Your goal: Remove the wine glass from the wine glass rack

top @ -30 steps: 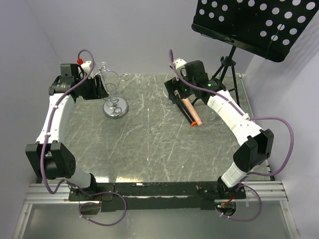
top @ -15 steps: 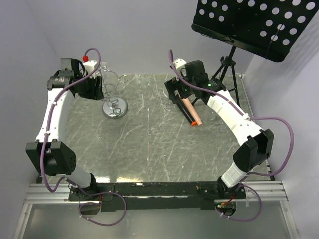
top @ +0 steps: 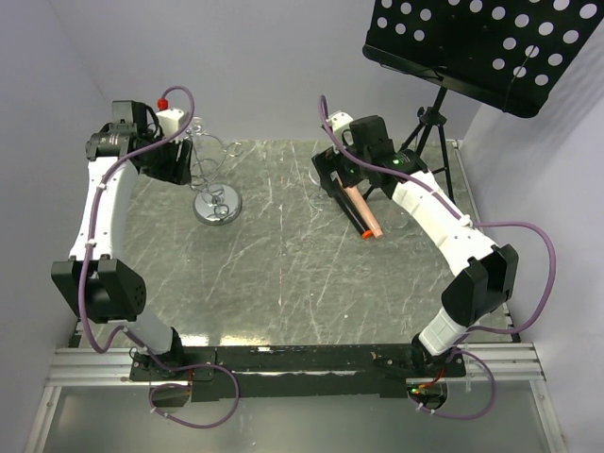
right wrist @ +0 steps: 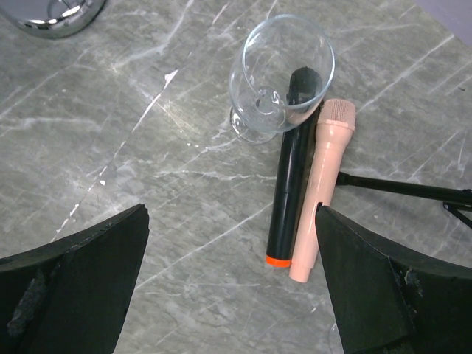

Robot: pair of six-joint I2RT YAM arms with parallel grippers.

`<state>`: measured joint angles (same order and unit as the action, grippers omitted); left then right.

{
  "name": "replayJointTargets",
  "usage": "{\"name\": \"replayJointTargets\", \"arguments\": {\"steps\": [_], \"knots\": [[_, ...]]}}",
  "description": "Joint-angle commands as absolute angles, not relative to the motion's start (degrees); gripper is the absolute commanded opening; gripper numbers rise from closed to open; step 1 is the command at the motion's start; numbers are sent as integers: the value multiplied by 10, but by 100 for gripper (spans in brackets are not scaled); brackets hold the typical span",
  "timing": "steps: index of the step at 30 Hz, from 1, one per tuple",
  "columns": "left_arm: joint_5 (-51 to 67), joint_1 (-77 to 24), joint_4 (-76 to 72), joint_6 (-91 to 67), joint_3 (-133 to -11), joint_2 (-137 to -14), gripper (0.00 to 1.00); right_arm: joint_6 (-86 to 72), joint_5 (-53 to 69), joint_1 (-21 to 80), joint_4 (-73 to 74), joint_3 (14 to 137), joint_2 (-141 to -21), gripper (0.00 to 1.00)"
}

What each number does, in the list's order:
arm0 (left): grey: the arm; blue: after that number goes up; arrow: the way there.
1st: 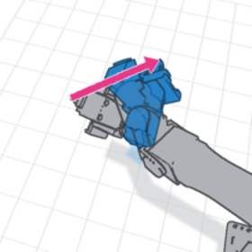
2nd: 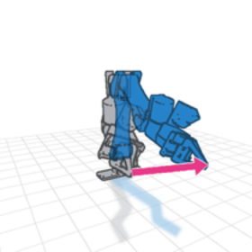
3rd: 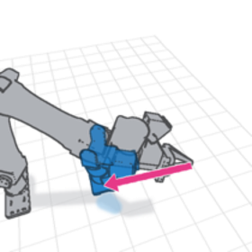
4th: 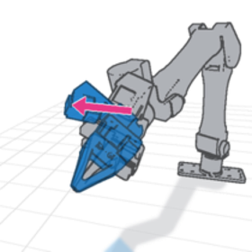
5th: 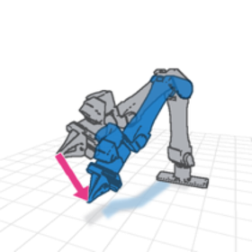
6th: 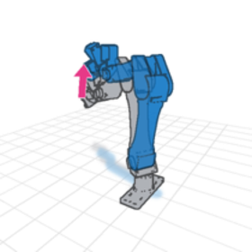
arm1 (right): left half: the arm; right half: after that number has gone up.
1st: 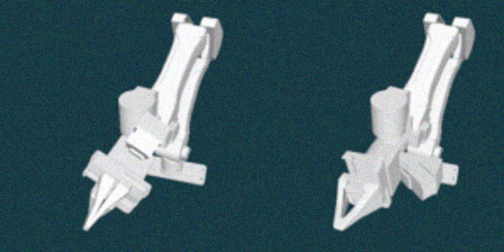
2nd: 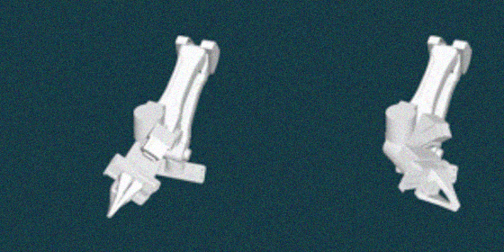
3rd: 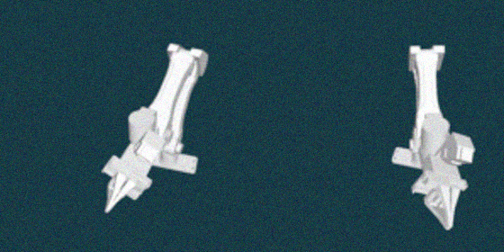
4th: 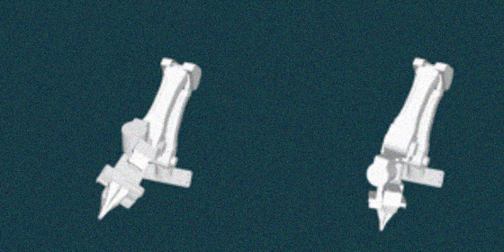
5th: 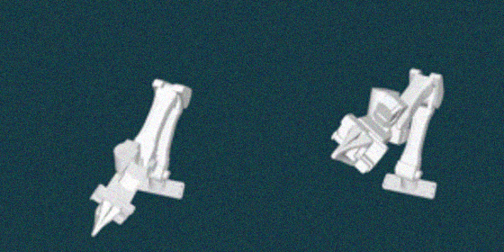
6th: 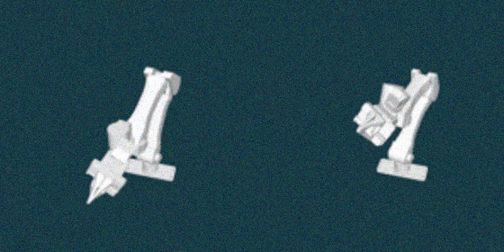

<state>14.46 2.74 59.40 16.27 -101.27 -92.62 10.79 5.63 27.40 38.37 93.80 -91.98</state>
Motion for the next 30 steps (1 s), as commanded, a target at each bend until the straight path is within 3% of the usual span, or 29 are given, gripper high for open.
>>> {"name": "replayJointTargets", "arguments": {"steps": [1,15,30], "knots": [[211,28,570,96,-1028,-889,67,117,47,279,366,929,-898,100],[193,22,562,99,-953,-871,63,115,50,279,367,933,-901,100],[157,10,586,156,-968,-904,42,120,46,279,366,925,-899,100]]}}
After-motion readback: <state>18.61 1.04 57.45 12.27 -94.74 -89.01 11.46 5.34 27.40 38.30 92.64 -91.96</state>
